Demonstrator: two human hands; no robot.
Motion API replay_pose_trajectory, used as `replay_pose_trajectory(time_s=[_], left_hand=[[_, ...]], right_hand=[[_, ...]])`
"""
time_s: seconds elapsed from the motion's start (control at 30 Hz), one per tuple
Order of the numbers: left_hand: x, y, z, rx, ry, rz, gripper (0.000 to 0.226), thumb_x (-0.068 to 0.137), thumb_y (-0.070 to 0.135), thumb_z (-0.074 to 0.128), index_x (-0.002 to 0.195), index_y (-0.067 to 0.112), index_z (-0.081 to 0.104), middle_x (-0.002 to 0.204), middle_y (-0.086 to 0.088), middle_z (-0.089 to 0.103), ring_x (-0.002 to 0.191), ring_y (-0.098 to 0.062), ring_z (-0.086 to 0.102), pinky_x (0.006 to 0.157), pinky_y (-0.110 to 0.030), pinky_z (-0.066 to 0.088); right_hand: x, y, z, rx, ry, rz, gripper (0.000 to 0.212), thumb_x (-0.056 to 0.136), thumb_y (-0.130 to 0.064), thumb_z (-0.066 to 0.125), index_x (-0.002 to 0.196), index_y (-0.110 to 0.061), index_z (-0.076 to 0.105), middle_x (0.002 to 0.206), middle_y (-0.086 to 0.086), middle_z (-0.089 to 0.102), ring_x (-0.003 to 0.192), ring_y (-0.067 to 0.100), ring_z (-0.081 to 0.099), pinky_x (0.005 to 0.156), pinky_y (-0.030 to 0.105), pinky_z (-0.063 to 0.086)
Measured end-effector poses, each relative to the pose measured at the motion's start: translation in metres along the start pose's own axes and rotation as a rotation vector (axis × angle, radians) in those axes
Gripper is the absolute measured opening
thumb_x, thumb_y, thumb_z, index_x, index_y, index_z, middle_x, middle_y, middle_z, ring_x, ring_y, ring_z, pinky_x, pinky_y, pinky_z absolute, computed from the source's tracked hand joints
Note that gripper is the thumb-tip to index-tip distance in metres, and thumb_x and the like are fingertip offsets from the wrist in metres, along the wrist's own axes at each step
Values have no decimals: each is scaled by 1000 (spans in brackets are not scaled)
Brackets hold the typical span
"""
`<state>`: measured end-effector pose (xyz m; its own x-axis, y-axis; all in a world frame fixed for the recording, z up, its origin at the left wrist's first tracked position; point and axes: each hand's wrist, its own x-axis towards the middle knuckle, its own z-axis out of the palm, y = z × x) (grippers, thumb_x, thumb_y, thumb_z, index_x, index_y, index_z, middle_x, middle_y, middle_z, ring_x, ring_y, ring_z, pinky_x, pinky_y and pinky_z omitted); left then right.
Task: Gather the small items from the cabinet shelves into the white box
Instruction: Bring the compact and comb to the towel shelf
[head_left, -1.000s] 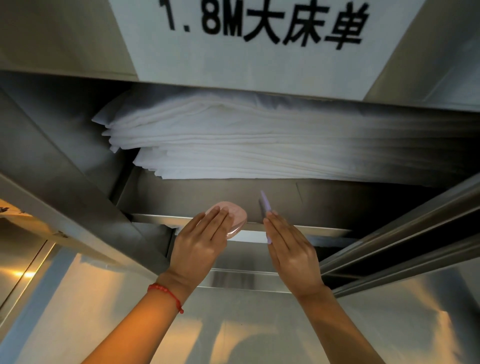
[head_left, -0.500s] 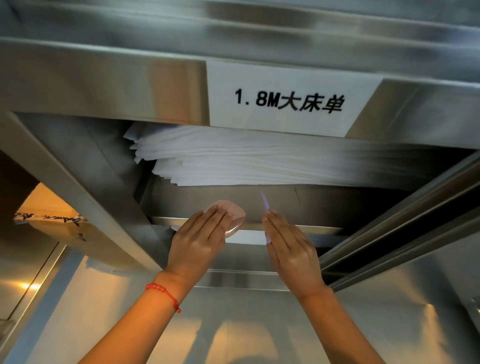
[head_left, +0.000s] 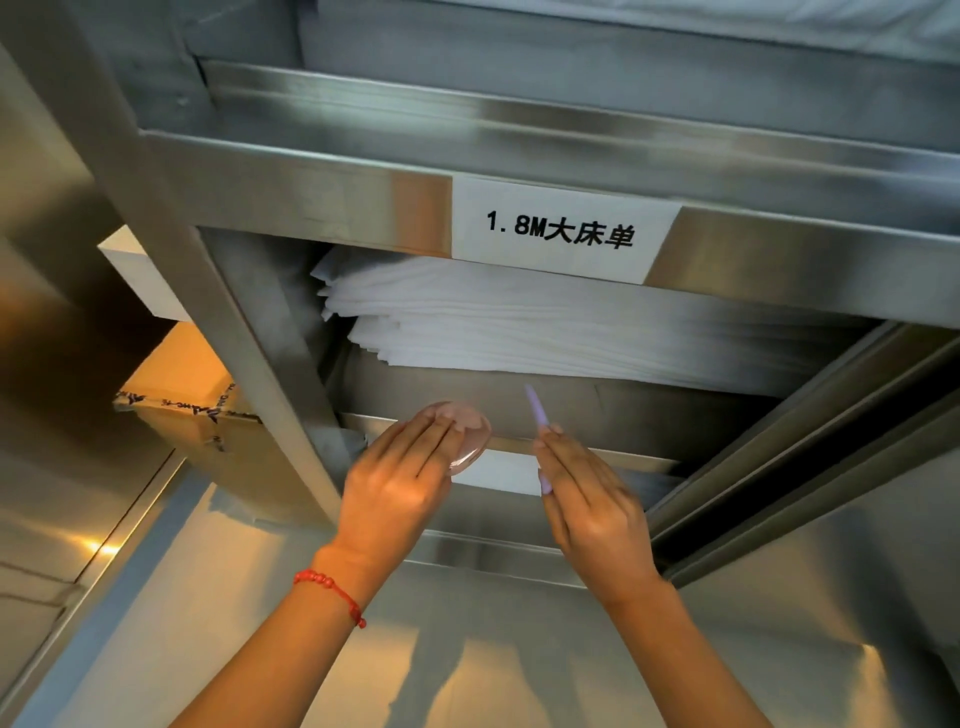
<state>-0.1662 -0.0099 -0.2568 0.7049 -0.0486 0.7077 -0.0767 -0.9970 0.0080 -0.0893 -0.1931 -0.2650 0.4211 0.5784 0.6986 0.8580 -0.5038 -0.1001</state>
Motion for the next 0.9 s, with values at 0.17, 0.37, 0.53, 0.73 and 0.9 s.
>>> replay_pose_trajectory(time_s=[0.17,0.37,0.53,0.73,0.9], left_hand=[[-4,17,-26,20,-14,-43,28,72,-3,59,96,-2,73,99,-14,72,91,-28,70,76,-42,57],[-5,32,-52,58,-14,-74,28,78,2,53,96,-4,73,102,-17,71,93,-30,69,78,-45,57],[-6,35,-71,97,-34,-96,27,75,3,59,97,-3,73,103,-17,70,94,-31,69,78,-46,55],[-10,22,-97,129,-57,-104,32,79,10,51,100,-2,73,105,-16,70,97,-30,68,80,-45,54],[-19,6,-130,170,-69,-128,33,81,15,52,102,-1,72,107,-17,69,98,-31,67,84,-45,51]], right_hand=[[-5,-3,-19,39,10,-21,25,86,-1,54,103,6,70,111,20,67,102,28,66,88,39,54],[-7,-11,-37,96,5,-43,24,82,4,54,101,7,70,109,20,67,100,29,67,81,39,56],[-3,-21,-47,99,-8,-75,25,80,3,57,101,6,71,109,19,68,99,27,67,85,37,55],[16,-43,-54,126,24,-82,25,83,3,56,103,6,70,110,19,67,103,28,66,82,38,57],[30,-76,-60,166,48,-112,25,83,3,54,103,6,70,111,18,67,105,27,65,83,38,56]])
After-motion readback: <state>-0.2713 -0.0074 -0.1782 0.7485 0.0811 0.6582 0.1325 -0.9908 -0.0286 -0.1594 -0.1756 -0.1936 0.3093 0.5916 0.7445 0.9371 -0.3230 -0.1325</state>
